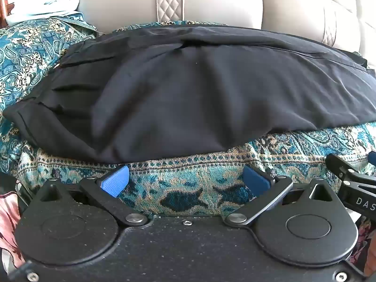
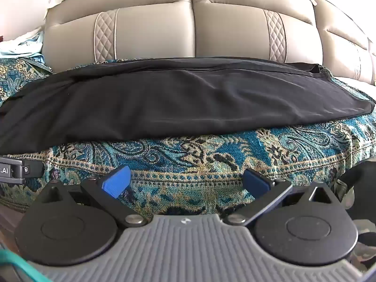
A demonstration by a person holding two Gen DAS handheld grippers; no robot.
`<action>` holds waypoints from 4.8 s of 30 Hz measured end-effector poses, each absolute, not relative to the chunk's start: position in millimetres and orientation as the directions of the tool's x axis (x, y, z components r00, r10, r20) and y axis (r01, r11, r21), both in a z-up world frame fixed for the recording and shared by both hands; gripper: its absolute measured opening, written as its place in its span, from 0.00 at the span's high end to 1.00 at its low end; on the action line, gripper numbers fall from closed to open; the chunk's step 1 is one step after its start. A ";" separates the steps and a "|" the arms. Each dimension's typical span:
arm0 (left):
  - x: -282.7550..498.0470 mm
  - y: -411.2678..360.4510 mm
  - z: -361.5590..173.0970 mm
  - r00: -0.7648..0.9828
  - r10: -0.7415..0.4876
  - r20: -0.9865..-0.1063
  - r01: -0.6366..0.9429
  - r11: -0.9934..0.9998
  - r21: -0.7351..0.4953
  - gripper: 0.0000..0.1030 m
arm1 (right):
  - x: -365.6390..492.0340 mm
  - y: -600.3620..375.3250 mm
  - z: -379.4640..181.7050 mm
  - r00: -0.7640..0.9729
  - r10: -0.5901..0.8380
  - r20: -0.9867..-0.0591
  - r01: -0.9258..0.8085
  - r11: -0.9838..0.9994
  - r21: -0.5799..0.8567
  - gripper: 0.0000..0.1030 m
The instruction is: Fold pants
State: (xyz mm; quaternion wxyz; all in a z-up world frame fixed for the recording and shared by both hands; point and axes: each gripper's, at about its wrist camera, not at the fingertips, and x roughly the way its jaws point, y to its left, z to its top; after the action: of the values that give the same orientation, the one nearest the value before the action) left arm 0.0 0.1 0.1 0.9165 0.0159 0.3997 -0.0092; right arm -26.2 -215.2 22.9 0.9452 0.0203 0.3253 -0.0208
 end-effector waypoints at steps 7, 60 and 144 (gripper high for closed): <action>0.2 0.2 0.1 0.677 -0.005 -0.736 0.030 0.999 0.021 0.00 | -26.4 -215.1 22.8 0.787 -0.027 -0.616 0.053 0.998 0.024 0.00; 0.2 0.6 0.0 0.676 -0.002 -0.737 0.030 0.999 0.024 0.00 | -26.7 -214.5 22.2 0.790 -0.028 -0.613 0.053 0.998 0.023 0.00; 395.6 244.2 -10.5 0.461 0.456 -0.762 -0.744 0.667 -0.051 0.00 | 494.7 -463.8 -1.8 0.385 -0.513 -0.768 0.617 0.761 -0.199 0.00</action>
State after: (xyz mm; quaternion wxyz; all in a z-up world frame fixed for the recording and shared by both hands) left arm 395.6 244.2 -10.5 0.8327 -0.1923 0.3742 0.3600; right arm 494.7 -463.8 -1.8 0.8299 0.0597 0.4380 -0.3404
